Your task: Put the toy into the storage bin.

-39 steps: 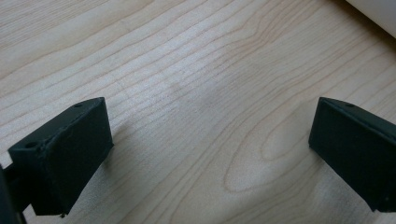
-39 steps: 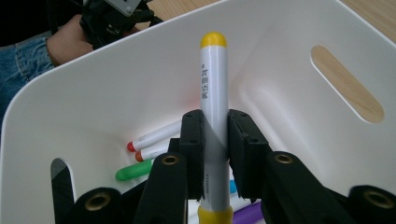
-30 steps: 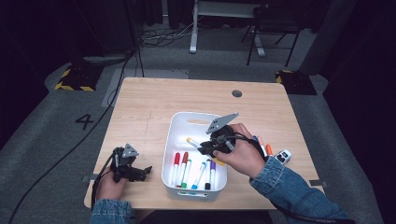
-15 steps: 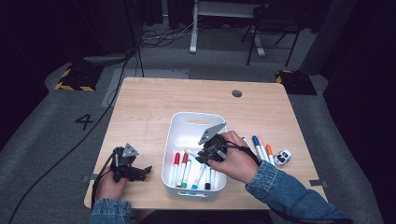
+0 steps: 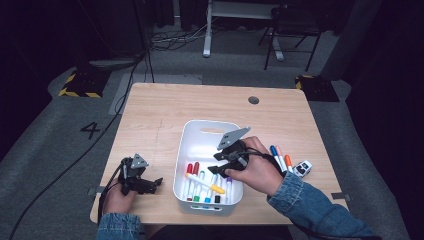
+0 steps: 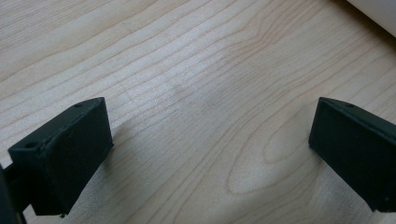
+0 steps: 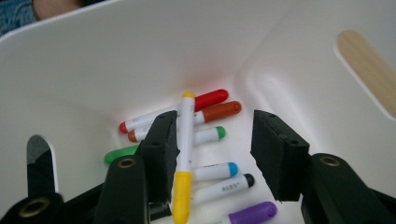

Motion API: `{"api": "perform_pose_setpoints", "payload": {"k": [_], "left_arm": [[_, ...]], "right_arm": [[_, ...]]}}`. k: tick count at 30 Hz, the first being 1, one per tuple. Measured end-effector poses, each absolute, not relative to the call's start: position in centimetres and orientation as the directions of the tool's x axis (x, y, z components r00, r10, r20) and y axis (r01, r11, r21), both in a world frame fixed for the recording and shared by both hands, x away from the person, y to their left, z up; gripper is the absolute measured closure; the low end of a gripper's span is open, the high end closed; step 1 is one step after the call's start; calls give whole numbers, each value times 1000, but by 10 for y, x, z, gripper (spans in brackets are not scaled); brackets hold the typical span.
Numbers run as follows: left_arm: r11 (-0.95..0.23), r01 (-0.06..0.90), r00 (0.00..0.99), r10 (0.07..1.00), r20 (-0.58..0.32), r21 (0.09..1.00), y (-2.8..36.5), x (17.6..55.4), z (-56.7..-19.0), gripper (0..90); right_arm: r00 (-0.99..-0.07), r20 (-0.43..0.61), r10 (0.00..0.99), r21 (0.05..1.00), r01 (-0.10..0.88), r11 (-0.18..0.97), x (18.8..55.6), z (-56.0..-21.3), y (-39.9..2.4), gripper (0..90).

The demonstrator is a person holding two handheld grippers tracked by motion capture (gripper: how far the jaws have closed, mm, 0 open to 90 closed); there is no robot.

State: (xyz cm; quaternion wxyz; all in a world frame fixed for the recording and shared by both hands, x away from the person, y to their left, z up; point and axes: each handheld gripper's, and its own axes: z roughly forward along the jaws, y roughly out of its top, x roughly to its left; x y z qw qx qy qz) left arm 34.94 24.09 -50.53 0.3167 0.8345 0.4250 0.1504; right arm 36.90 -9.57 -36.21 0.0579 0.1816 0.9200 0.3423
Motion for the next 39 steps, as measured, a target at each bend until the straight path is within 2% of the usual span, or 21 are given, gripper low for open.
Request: {"api": "perform_pose_setpoints", "payload": {"k": [6,18,27,39], "left_arm": [[-440,613,595,803,-18,657,241,350,-505,0],[-436,619,590,807,-22,653,241,348,-505,0],[-406,638,553,833,-22,655,239,344,-505,0],[-404,640,551,834,-24,653,239,343,-505,0]], "right_arm": [[-891,44,452,706,348,616,381,-346,-124,513],[-803,65,593,734,441,517,412,-343,-182,538],[-742,106,662,707,525,475,447,-380,-201,522],[-718,133,683,683,565,462,485,-428,-193,471]]}}
